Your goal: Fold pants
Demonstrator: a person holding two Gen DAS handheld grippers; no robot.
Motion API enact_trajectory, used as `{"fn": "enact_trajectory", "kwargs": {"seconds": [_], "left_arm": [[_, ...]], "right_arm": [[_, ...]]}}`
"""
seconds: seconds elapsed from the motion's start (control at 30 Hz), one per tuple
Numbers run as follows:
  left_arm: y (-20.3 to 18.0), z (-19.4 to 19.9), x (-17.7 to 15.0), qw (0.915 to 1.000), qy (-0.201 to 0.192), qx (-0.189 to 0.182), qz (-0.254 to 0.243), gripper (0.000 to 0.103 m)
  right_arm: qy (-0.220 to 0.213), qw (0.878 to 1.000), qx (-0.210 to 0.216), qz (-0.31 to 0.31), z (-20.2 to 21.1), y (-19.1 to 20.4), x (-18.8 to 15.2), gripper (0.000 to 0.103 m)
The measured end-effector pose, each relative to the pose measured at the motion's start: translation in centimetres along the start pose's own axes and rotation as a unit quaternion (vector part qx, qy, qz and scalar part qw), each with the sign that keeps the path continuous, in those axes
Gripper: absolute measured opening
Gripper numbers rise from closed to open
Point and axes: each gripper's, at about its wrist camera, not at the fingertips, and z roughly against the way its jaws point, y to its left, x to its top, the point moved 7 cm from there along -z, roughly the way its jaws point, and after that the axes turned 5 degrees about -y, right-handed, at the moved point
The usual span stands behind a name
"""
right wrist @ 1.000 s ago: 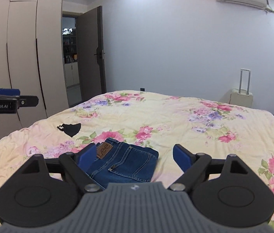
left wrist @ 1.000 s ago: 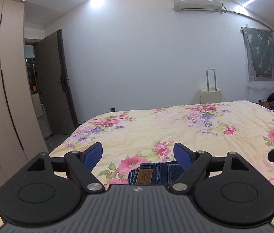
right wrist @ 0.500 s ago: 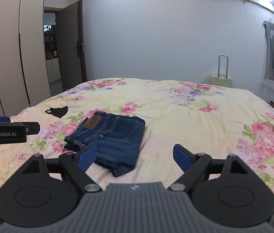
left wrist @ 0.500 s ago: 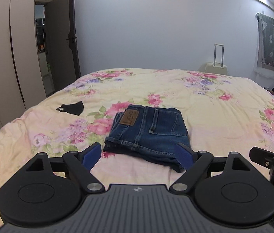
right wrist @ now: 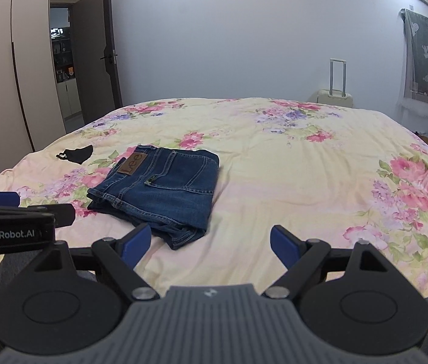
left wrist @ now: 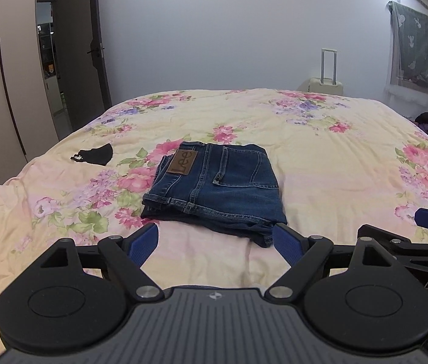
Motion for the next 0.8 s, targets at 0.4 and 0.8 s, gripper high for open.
{"fn": "enact_trajectory", "kwargs": {"seconds": [0.4,0.8], "left_arm": [[-0.29,0.22,0.29,1.0,-0.002,-0.001,-0.008,0.1],[-0.36,0.48,0.43,0.9999,-0.004,0.001,-0.011,0.1]], "right_arm": [[-0.012,1.0,0.006,-0.005,0.5,0.06,0.27,0.082],[-0.02,1.0,0.005,-0.013,0.95,-0.26,0.38,0.082]]}}
